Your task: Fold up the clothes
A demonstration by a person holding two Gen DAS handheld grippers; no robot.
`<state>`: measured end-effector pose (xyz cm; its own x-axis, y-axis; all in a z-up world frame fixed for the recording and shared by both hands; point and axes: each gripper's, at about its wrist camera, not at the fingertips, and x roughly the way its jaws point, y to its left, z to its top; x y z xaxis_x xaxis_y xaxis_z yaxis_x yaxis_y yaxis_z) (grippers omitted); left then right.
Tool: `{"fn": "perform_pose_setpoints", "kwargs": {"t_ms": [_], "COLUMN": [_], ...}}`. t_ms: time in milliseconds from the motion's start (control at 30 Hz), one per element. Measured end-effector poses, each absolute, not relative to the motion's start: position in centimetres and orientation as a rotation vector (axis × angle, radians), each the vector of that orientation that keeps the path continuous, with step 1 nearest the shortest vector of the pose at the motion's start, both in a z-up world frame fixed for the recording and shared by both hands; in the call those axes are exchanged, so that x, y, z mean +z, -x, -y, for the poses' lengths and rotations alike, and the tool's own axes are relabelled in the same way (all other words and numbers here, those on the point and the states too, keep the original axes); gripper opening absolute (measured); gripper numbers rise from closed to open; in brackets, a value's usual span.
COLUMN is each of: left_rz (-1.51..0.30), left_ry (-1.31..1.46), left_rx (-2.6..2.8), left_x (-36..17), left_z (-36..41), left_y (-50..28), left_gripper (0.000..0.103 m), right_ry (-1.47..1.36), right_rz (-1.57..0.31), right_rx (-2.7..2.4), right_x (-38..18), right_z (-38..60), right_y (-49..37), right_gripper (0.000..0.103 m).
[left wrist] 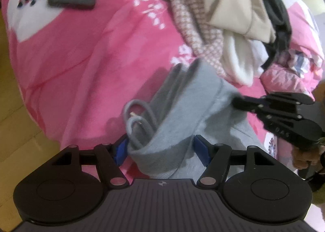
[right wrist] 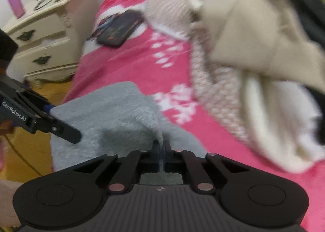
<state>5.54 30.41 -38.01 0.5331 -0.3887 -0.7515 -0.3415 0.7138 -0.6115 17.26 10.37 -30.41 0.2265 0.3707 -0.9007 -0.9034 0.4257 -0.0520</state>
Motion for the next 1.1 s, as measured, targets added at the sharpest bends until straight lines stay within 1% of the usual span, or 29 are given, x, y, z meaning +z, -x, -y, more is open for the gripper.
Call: {"fn": "perform_pose_setpoints", "kwargs": {"t_ms": [67, 133, 267, 467, 567, 633, 733, 833, 867, 967, 1033, 1100], "left_rz": [-1.033, -1.035, -1.06, -1.049, -1.021, -0.966, -0.879, -0.827, -0.826, -0.858, -0.887, -0.921], "left_ry": [0.802, 0.798, 0.762, 0.756, 0.739, 0.684, 0.619, 0.63, 0.638, 0.614, 0.563, 0.507], "left_rx": [-0.042, -0.048, -0.046, -0.06, -0.042, -0.007, -0.019, -0.101, -0.143, -0.275, -0.321, -0.351], "left_x": [-37.5, -37.6, -38.7, -39.6, -38.3, -36.4, -33.5, -31.5, -31.2, -31.1, -31.9, -33.0], "left_z": [-30.2, -30.1, -29.9, -30.0, -30.5, -30.9, -31.1, -30.4, -30.0, -27.3, -25.5, -23.7], "left_y": [-6.0, -6.5, -7.2, -7.8, -7.6, -7.3, -7.7, -9.0, -9.7, -12.3, -13.4, -14.5], "left_gripper": [0.069, 0.07, 0.07, 0.07, 0.07, 0.07, 0.069, 0.07, 0.07, 0.07, 0.07, 0.069], "right_ry": [0.672, 0.692, 0.773, 0.789, 0.751, 0.707, 0.597, 0.387, 0.32, 0.202, 0.193, 0.232], "right_rz": [-0.957, -0.948, -0.926, -0.919, -0.913, -0.912, -0.913, -0.885, -0.878, -0.886, -0.905, -0.93], "right_rx": [0.936, 0.93, 0.921, 0.892, 0.877, 0.867, 0.812, 0.733, 0.697, 0.571, 0.502, 0.448], "right_x": [-29.6, -29.9, -32.1, -35.4, -36.4, -36.9, -36.5, -34.3, -33.5, -31.9, -31.3, -31.2], "right_z": [-9.8, -9.6, -10.8, -11.8, -12.3, -12.4, -11.5, -9.0, -7.7, -3.1, 0.0, 3.0], "right_y": [-17.5, -17.6, -17.9, -18.5, -18.5, -18.7, -19.1, -19.2, -19.1, -18.5, -17.7, -16.7], "right_gripper": [0.003, 0.003, 0.003, 0.003, 0.003, 0.004, 0.007, 0.016, 0.018, 0.019, 0.019, 0.024]}}
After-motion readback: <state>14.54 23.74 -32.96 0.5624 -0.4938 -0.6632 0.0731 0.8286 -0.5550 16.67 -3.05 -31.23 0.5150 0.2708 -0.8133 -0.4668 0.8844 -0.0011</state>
